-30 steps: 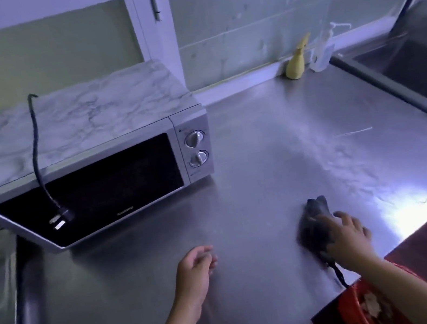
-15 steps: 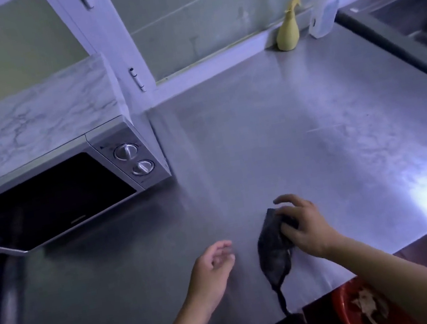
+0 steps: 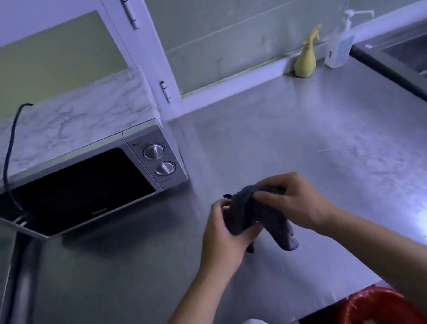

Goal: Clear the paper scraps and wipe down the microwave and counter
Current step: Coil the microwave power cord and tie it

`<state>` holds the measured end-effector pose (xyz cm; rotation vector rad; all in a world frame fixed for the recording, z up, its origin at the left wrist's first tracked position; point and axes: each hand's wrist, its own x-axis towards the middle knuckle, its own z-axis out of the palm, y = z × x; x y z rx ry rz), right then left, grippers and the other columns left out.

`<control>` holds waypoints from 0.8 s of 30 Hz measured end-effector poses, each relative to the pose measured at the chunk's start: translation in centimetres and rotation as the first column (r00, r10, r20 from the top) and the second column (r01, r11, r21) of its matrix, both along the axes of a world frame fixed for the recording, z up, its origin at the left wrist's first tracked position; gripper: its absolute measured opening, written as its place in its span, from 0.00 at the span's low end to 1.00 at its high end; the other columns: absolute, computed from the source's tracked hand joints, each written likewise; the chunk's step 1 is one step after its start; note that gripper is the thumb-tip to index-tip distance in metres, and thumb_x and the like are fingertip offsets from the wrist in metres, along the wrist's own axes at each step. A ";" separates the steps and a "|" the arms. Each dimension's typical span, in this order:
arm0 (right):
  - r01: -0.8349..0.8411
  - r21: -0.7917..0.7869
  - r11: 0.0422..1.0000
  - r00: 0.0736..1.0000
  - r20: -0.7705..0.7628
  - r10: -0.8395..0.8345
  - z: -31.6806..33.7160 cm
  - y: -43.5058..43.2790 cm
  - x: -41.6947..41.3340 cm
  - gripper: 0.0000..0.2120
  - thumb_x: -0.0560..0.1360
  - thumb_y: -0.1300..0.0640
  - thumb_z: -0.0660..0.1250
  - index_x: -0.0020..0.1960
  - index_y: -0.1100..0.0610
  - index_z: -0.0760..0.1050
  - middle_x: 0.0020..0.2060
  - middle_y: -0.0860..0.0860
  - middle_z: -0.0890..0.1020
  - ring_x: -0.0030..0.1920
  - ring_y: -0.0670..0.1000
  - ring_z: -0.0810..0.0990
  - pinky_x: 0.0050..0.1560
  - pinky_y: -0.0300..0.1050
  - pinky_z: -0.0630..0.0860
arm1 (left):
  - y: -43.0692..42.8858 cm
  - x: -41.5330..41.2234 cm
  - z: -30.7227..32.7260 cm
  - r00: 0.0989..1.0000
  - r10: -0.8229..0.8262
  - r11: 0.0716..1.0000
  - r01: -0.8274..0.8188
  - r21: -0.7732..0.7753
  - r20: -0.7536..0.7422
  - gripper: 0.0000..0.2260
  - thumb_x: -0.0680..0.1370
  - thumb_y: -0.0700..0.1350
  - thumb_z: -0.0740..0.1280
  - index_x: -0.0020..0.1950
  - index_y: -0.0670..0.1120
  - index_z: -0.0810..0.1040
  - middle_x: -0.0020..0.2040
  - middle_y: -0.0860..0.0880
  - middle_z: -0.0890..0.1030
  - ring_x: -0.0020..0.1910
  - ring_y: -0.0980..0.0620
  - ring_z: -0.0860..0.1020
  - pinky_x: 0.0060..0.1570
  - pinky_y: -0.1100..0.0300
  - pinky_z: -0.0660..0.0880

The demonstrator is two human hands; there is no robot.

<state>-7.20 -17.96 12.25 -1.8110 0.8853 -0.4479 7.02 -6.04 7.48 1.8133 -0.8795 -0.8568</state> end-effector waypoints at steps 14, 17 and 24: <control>-0.268 0.572 0.775 0.939 -0.023 0.342 -1.4 3.0 -0.8 0.11 0.72 0.65 0.73 0.54 0.65 0.82 0.46 0.62 0.84 0.44 0.56 0.83 0.42 0.47 0.80 | 9.3 12.6 1.1 0.791 -0.364 0.896 0.441 0.045 -0.492 0.10 0.71 0.40 0.77 0.52 0.45 0.84 0.47 0.46 0.85 0.46 0.51 0.82 0.45 0.60 0.79; -0.060 0.588 0.807 0.992 -0.056 0.114 -4.1 2.9 0.5 0.09 0.74 0.62 0.74 0.54 0.62 0.83 0.46 0.58 0.83 0.44 0.52 0.82 0.43 0.44 0.80 | 8.5 12.8 -1.0 0.843 -0.206 0.956 0.281 0.081 -0.496 0.12 0.73 0.38 0.75 0.56 0.44 0.83 0.50 0.45 0.85 0.50 0.48 0.82 0.47 0.59 0.80; 0.448 0.289 0.846 0.857 -0.408 -0.314 -12.2 6.0 1.8 0.15 0.75 0.61 0.73 0.61 0.58 0.77 0.46 0.53 0.81 0.41 0.51 0.78 0.40 0.41 0.72 | 8.0 11.6 -8.8 1.000 -0.017 0.921 0.007 0.388 0.022 0.24 0.74 0.43 0.74 0.69 0.50 0.74 0.65 0.47 0.75 0.64 0.49 0.75 0.60 0.59 0.70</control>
